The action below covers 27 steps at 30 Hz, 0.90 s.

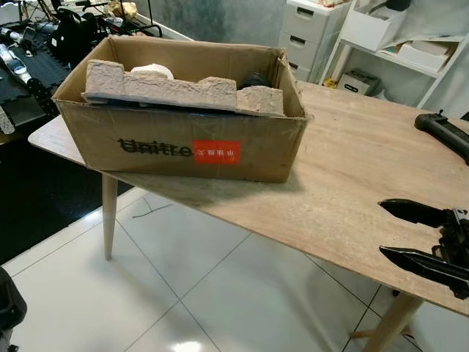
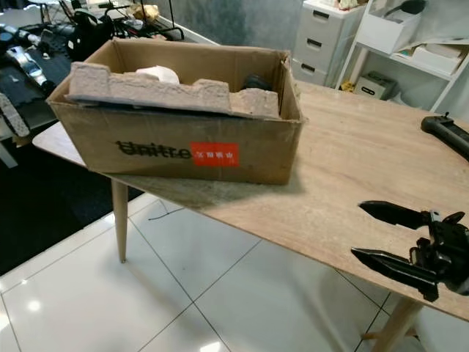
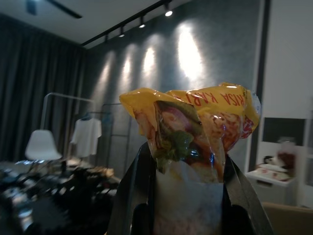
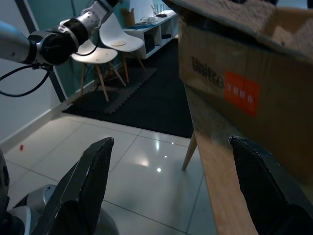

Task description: Picking trash to rubbish bin

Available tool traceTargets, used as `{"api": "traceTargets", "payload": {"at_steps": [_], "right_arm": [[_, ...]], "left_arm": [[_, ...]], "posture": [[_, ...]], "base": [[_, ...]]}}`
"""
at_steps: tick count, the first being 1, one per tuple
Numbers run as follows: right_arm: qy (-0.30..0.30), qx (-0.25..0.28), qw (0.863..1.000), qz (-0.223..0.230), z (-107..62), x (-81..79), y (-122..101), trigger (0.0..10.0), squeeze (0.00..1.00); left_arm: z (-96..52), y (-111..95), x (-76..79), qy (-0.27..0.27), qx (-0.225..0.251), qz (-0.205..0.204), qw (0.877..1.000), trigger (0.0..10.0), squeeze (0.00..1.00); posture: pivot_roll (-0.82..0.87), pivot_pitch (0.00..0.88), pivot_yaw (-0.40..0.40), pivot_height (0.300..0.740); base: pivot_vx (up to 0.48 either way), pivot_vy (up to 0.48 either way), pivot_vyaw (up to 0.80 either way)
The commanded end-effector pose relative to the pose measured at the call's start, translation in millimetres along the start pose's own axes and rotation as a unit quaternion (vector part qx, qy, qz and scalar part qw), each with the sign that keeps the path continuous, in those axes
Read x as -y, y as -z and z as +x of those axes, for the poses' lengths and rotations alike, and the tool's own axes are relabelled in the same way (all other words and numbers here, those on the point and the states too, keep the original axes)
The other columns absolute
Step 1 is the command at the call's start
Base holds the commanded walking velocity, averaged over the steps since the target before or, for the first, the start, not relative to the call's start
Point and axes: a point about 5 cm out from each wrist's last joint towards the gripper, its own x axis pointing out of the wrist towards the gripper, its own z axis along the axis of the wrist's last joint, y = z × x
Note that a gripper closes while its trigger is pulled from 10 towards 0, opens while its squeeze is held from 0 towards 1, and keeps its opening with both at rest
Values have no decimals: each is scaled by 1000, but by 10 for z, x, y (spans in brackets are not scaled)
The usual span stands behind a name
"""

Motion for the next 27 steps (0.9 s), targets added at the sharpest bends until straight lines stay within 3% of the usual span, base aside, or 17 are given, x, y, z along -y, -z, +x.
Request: {"api": "traceTargets", "payload": {"at_steps": [1,5,9,12,14,16,17,18,21,27], "right_arm": [[-27,-2,1000,-14,46,-61,-80,10000,0],[-24,-3,1000,-10,42,-58,-76,10000,0],[-15,-3,1000,-4,43,-55,-48,10000,0],[-13,-1,1000,-4,45,-54,-47,10000,0],[-11,3,1000,-5,51,-60,-50,10000,0],[-11,3,1000,-5,51,-60,-50,10000,0],[-10,6,1000,-5,56,-62,-54,10000,0],[-10,6,1000,-5,56,-62,-54,10000,0],[-7,9,1000,-3,95,-60,-25,10000,0],[-6,12,1000,-1,128,-68,-10,10000,0]], "left_arm": [[79,-34,100,26,12,-10,1000,10000,0],[129,-42,182,46,18,-23,999,10000,0],[236,-72,412,111,31,-55,992,10000,0],[262,-88,478,128,36,-64,989,10000,0],[313,-130,630,167,46,-84,981,10000,0],[313,-130,630,167,46,-84,981,10000,0],[339,-147,725,189,52,-101,975,10000,0],[339,-147,725,189,52,-101,975,10000,0],[448,-85,1051,244,52,-136,959,10000,0],[544,-1,1243,263,46,-153,951,10000,0]], "posture": [[-54,80,-3,740],[-56,80,-2,740],[-60,79,0,740],[-60,79,0,740],[-61,79,1,740],[-61,79,1,740],[-63,78,2,740],[-63,78,2,740],[-70,79,4,740],[-75,82,5,740]], "base": [[0,0,0],[0,0,0],[0,0,0],[0,0,0],[0,0,0],[0,0,0],[0,0,0],[0,0,0],[0,0,0],[0,0,0]]}}
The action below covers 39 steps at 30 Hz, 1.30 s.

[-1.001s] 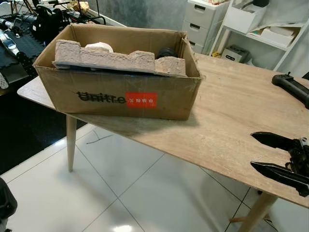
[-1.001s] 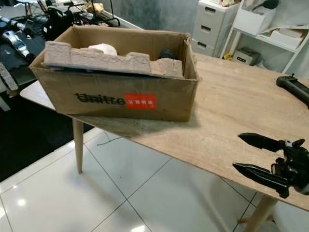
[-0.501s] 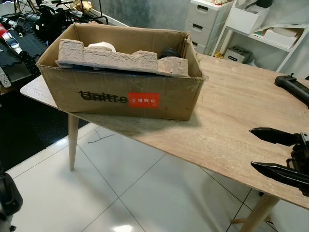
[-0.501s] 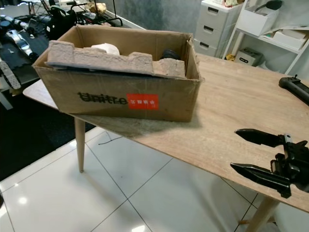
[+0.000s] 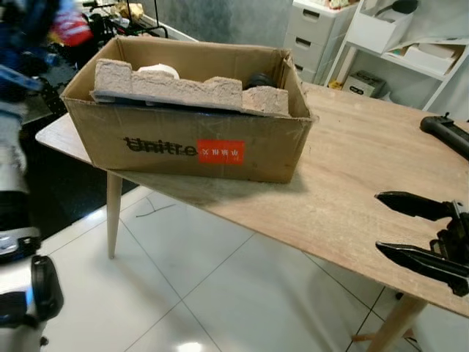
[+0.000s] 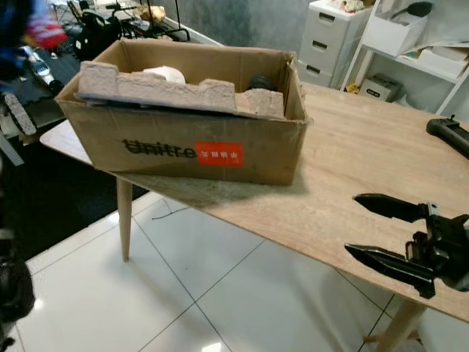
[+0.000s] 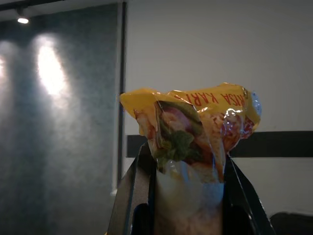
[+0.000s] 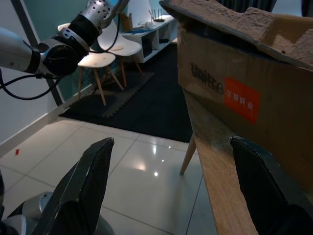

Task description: Picking trash to rubbish bin

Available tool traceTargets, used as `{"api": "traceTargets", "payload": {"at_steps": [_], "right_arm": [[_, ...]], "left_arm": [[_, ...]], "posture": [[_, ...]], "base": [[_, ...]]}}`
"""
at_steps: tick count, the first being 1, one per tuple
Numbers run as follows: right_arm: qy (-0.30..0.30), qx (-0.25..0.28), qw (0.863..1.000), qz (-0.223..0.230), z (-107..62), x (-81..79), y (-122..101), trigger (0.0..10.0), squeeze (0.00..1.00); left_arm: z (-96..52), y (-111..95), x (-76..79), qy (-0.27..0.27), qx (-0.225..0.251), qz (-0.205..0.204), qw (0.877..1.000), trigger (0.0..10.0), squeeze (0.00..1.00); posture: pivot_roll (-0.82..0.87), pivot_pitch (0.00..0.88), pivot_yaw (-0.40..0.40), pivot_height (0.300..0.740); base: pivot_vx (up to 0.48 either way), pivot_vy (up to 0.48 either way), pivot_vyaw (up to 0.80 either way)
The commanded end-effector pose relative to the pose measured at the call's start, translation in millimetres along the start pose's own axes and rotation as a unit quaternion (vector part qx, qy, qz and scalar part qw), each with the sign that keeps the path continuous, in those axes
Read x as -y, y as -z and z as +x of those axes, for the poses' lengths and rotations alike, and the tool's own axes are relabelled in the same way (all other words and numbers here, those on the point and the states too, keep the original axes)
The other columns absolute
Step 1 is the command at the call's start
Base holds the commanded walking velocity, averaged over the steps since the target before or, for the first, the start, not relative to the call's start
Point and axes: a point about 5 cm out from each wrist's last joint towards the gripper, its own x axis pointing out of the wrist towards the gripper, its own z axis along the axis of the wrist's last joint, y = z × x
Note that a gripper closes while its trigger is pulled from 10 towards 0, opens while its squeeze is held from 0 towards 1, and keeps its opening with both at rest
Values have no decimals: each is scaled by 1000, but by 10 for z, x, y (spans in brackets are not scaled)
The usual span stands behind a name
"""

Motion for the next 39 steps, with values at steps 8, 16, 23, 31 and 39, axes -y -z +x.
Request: {"api": "traceTargets", "payload": {"at_steps": [8,16,23,31,39], "right_arm": [[-6,18,1000,-1,127,-42,11,10000,0],[39,37,998,-18,163,-11,-8,10000,0],[87,63,993,-50,156,30,-78,10000,0],[128,88,984,-86,106,8,-197,10000,0],[145,94,981,-89,103,-12,-204,10000,0]], "left_arm": [[398,421,186,6,-18,-48,999,10000,0],[612,673,191,-33,-69,-41,996,10000,0],[840,790,324,-5,-94,-32,995,10000,0],[1101,884,517,28,-120,-1,992,10000,0],[1181,963,587,25,-155,48,986,10000,0]], "posture": [[-93,102,19,740],[-125,131,31,740],[-149,150,47,740],[-174,170,67,740],[-182,183,76,740]], "base": [[0,0,0],[0,0,0],[0,0,0],[0,0,0],[0,0,0]]}}
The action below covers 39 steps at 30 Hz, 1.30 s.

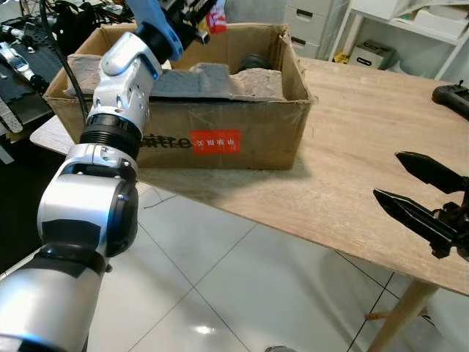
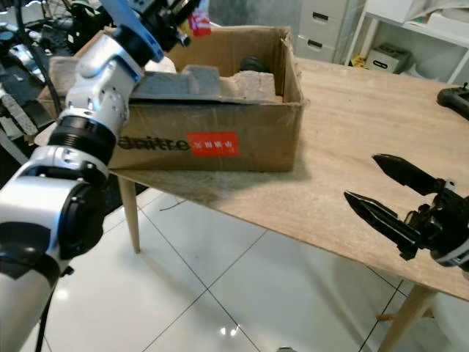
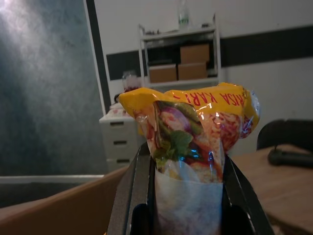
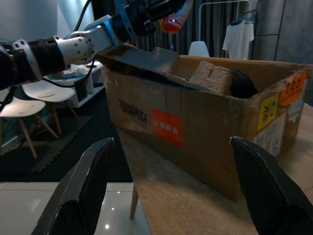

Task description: Picking trash to rubbish bin

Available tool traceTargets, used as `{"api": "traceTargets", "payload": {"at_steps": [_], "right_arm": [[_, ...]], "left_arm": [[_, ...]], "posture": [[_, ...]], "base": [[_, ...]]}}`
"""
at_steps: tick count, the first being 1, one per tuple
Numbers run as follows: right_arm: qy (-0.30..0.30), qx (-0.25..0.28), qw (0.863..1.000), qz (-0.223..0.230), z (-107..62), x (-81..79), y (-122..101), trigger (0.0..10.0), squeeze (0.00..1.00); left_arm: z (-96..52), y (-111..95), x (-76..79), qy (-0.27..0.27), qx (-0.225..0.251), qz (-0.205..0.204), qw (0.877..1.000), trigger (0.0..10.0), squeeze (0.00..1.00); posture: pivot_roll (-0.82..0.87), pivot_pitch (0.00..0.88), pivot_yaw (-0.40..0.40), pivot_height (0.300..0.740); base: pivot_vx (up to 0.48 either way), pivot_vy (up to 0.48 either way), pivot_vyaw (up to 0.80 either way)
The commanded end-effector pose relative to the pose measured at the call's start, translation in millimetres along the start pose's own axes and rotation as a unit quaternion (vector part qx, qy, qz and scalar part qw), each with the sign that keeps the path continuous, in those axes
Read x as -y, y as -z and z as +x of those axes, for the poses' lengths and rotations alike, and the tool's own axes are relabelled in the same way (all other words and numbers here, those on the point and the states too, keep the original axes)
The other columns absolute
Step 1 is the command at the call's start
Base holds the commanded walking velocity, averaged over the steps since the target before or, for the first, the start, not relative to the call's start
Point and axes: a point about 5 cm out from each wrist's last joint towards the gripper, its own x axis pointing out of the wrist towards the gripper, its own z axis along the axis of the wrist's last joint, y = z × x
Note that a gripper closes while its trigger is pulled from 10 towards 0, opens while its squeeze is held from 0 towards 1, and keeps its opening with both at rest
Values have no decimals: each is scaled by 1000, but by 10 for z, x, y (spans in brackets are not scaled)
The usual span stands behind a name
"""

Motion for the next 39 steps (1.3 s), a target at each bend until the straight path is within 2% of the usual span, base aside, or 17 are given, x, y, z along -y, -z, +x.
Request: {"api": "traceTargets", "payload": {"at_steps": [1,5,9,13,14,15,16,17,25,26,27,28,30,34,39], "right_arm": [[0,7,1000,-19,12,-43,-44,10000,0],[13,12,999,-27,-2,-17,-61,10000,0],[18,20,999,-31,12,-44,-94,10000,0],[18,21,999,-31,12,-56,-98,10000,0],[17,21,999,-30,12,-66,-103,10000,0],[17,22,999,-30,9,-74,-109,10000,0],[17,22,999,-30,9,-74,-109,10000,0],[16,23,999,-30,6,-82,-115,10000,0],[15,27,999,-31,10,-108,-130,10000,0],[15,27,999,-31,11,-108,-130,10000,0],[15,27,999,-31,11,-108,-130,10000,0],[15,28,999,-31,11,-107,-129,10000,0],[14,31,999,-32,27,-96,-132,10000,0],[12,33,999,-34,48,-77,-139,10000,0],[10,35,999,-35,63,-56,-135,10000,0]], "left_arm": [[91,-59,55,2,-2,28,1000,10000,0],[113,-49,51,-12,-14,39,999,10000,0],[107,13,5,-56,-43,71,995,10000,0],[115,12,8,-61,-40,68,995,10000,0],[123,17,20,-61,-41,69,995,10000,286],[134,22,34,-61,-42,69,995,10000,780],[134,22,34,-61,-42,69,995,10000,780],[144,29,47,-63,-44,74,994,10000,1000],[179,0,84,-69,-26,76,994,10000,1000],[182,-20,79,-69,-20,74,995,10000,180],[182,-20,79,-69,-20,74,995,10000,180],[187,-85,58,-70,-2,66,995,10000,0],[191,-248,8,-60,38,53,996,10000,0],[187,-374,-11,-34,64,58,996,10000,0],[166,-424,-22,-14,73,72,995,10000,0]], "posture": [[-182,188,77,740],[-185,189,78,740],[-196,193,80,740],[-201,195,81,740],[-201,195,81,740],[-209,196,83,740],[-209,196,83,740],[-209,196,83,740],[-213,190,86,740],[-214,188,86,740],[-214,188,86,740],[-211,186,85,740],[-209,176,78,740],[-203,168,73,740],[-194,159,70,740]], "base": [[0,0,0],[0,0,0],[0,0,0],[0,0,0],[0,0,0],[0,0,0],[0,0,0],[0,0,0],[0,0,0],[0,0,0],[0,0,0],[0,0,0],[0,0,0],[0,0,0],[0,0,0]]}}
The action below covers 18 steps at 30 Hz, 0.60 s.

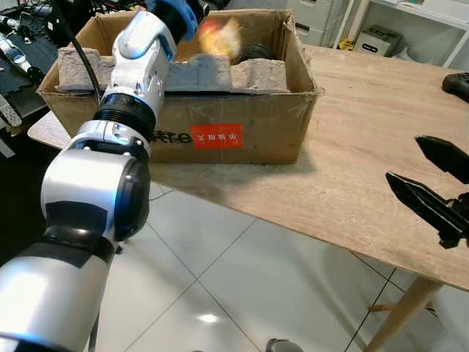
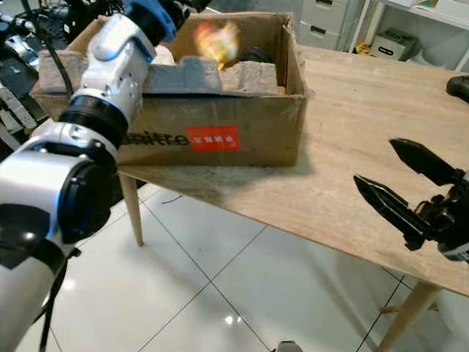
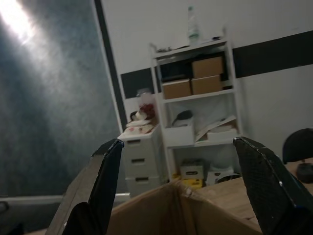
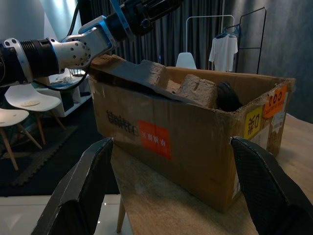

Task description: Picking trash to rubbish bin

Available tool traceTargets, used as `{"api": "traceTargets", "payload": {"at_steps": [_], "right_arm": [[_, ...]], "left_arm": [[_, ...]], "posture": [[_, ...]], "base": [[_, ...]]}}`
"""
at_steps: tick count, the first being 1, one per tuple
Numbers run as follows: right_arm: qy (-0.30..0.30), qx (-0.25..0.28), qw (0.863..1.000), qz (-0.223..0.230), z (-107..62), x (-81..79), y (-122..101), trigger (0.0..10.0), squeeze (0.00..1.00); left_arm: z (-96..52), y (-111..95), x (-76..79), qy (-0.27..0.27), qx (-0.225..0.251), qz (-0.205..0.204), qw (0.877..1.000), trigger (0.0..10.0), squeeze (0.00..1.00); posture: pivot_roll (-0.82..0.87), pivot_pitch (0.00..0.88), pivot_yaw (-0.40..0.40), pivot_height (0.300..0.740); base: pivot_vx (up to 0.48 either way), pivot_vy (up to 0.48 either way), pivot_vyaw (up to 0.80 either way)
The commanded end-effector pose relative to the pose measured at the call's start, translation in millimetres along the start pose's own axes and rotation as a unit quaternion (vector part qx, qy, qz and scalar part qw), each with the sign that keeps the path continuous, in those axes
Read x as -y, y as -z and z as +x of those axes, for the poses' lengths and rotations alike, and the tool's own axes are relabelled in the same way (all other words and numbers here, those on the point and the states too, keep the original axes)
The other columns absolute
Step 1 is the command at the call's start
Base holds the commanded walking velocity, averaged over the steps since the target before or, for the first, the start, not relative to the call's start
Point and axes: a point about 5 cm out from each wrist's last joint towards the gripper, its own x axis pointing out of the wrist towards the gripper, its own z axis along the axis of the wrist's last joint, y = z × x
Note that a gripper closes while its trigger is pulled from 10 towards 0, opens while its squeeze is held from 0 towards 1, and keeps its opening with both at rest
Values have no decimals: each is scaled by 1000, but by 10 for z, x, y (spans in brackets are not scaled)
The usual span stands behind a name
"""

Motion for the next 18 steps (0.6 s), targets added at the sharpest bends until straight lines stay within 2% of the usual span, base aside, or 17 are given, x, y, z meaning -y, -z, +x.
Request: {"api": "traceTargets", "payload": {"at_steps": [1,2,5,6,10,12,13,16,17,18], "right_arm": [[-11,5,1000,-4,32,-23,2,10000,0],[-11,5,1000,-4,32,-23,2,10000,0],[-21,7,1000,4,65,-31,36,10000,0],[-21,7,1000,4,65,-31,36,10000,0],[-27,9,1000,10,74,-17,61,10000,0],[-35,9,999,15,88,-17,65,10000,0],[-35,9,999,15,88,-17,65,10000,0],[-40,9,999,17,104,-10,71,10000,0],[-40,9,999,17,104,-10,71,10000,0],[-42,9,999,18,110,-7,77,10000,0]], "left_arm": [[-35,-124,-92,18,19,22,999,10000,0],[-35,-124,-92,18,19,22,999,10000,0],[-177,-61,-38,125,37,-28,991,10000,0],[-177,-61,-38,125,37,-28,991,10000,0],[-431,7,-62,209,61,-94,972,10000,0],[-598,27,-75,253,67,-131,956,10000,0],[-598,27,-75,253,67,-131,956,10000,0],[-764,40,-52,300,62,-160,938,10000,0],[-764,40,-52,300,62,-160,938,10000,0],[-891,46,-45,326,58,-173,928,10000,0]], "posture": [[-187,158,68,740],[-187,158,68,740],[-178,153,65,740],[-178,153,65,740],[-166,146,55,740],[-161,145,51,740],[-161,145,51,740],[-154,137,47,740],[-154,137,47,740],[-152,135,46,740]], "base": [[0,0,0],[0,0,0],[0,0,0],[0,0,0],[0,0,0],[0,0,0],[0,0,0],[0,0,0],[0,0,0],[0,0,0]]}}
